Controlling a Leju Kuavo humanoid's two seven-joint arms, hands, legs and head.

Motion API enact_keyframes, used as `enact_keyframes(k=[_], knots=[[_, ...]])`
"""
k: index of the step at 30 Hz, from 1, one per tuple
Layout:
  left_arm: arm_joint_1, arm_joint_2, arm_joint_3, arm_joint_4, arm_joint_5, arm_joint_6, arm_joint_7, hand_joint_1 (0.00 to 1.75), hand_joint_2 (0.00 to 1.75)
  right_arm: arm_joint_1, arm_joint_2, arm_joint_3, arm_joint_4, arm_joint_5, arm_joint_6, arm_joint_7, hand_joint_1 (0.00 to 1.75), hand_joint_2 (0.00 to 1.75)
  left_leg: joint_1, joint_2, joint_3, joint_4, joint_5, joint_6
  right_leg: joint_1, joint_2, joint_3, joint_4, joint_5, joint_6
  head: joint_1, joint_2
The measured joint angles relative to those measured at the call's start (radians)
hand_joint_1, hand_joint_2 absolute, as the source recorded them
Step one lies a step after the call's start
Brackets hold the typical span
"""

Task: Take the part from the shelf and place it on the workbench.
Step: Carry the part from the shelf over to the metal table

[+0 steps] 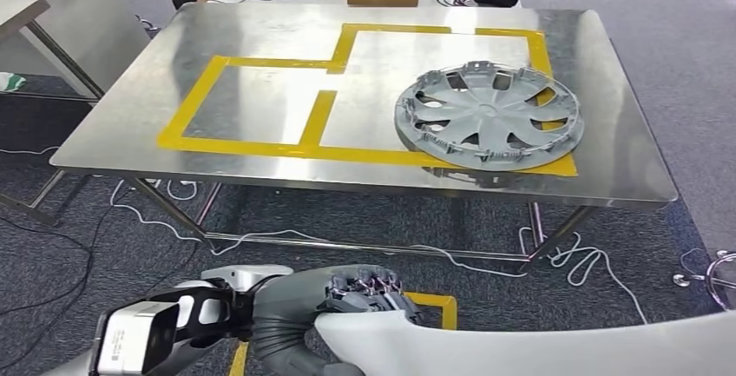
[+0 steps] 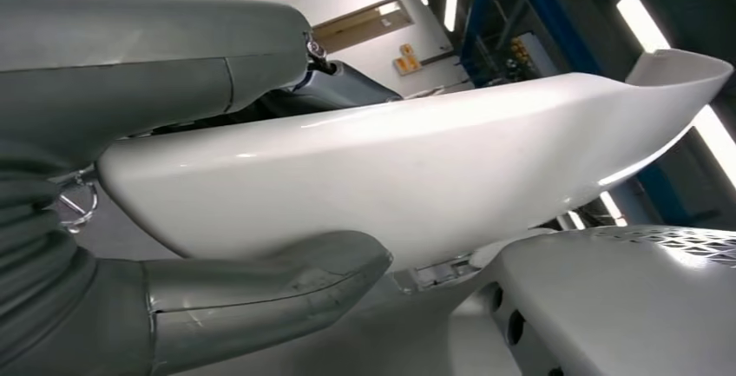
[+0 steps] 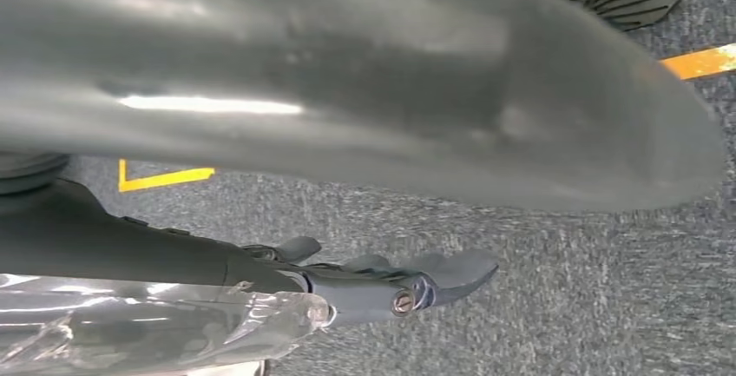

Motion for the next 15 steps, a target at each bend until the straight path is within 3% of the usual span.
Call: enact_keyframes(k=[1,2,3,5,7,11,12,13,15], knots=[[0.001,0.001,0.000,0.000,-0.001,0.000,0.000,1.75,1.75,0.000,0.000,0.000,0.000,-0.001,0.000,0.002,0.00,0.00,0.000,0.000,-0.035,0.034,-0.019,-0.001,0.000,0.001,0.008,0.000,-0.008,-0.001,0.000,0.000],[0.002,0.001,0.000,0.000,-0.002,0.001,0.000,1.75,1.75,0.001,0.000,0.000,0.000,-0.002,0.000,0.003,0.00,0.00,0.000,0.000,-0.054,0.037,-0.017,0.000,0.000,0.002,0.019,0.000,-0.016,-0.001,0.000,0.000],[0.002,0.001,0.000,0.000,-0.002,0.002,0.000,1.75,1.75,0.001,0.000,0.000,0.000,-0.002,0.000,0.003,0.00,0.00,0.000,0.000,-0.058,0.012,0.007,0.003,0.001,0.003,0.031,0.000,-0.024,0.000,0.000,0.000],[0.002,0.001,0.001,-0.001,-0.004,0.004,-0.001,1.75,1.75,0.001,0.000,0.000,0.000,-0.004,0.002,-0.004,0.00,0.00,-0.004,0.001,-0.037,-0.099,0.108,0.016,0.002,0.005,0.055,-0.001,-0.041,0.004,-0.001,0.000],[0.004,0.002,0.004,-0.002,-0.005,0.005,-0.003,1.75,1.75,0.001,0.000,0.000,0.000,-0.006,0.004,-0.013,0.00,0.00,-0.009,0.001,-0.018,-0.198,0.171,0.028,0.004,0.008,0.069,-0.003,-0.059,0.014,-0.003,0.000],[0.006,0.002,0.011,-0.006,-0.008,0.006,-0.005,1.75,1.75,0.002,0.000,0.000,-0.005,-0.024,-0.001,-0.016,0.00,0.00,-0.006,-0.001,0.010,-0.239,0.180,0.045,0.007,0.007,0.096,0.001,-0.077,0.041,-0.004,0.000],[0.005,0.001,0.012,-0.007,-0.009,0.007,-0.006,1.75,1.75,0.001,0.000,0.000,-0.006,-0.033,-0.003,-0.017,0.00,0.00,-0.005,0.000,0.019,-0.239,0.178,0.050,0.007,0.005,0.089,0.019,-0.088,0.045,-0.002,0.000],[0.006,0.001,0.013,-0.007,-0.012,0.007,-0.006,1.75,1.75,0.000,0.000,0.001,-0.006,-0.040,-0.004,-0.017,0.00,0.00,-0.003,0.001,0.027,-0.239,0.173,0.054,0.007,0.004,0.065,0.064,-0.104,0.048,0.000,0.000],[0.007,0.001,0.015,-0.007,-0.015,0.008,-0.007,1.75,1.75,0.002,-0.001,0.000,-0.006,-0.050,-0.006,-0.018,0.00,0.00,-0.004,0.004,0.038,-0.239,0.160,0.059,0.006,0.003,-0.012,0.186,-0.148,0.053,0.004,0.000]])
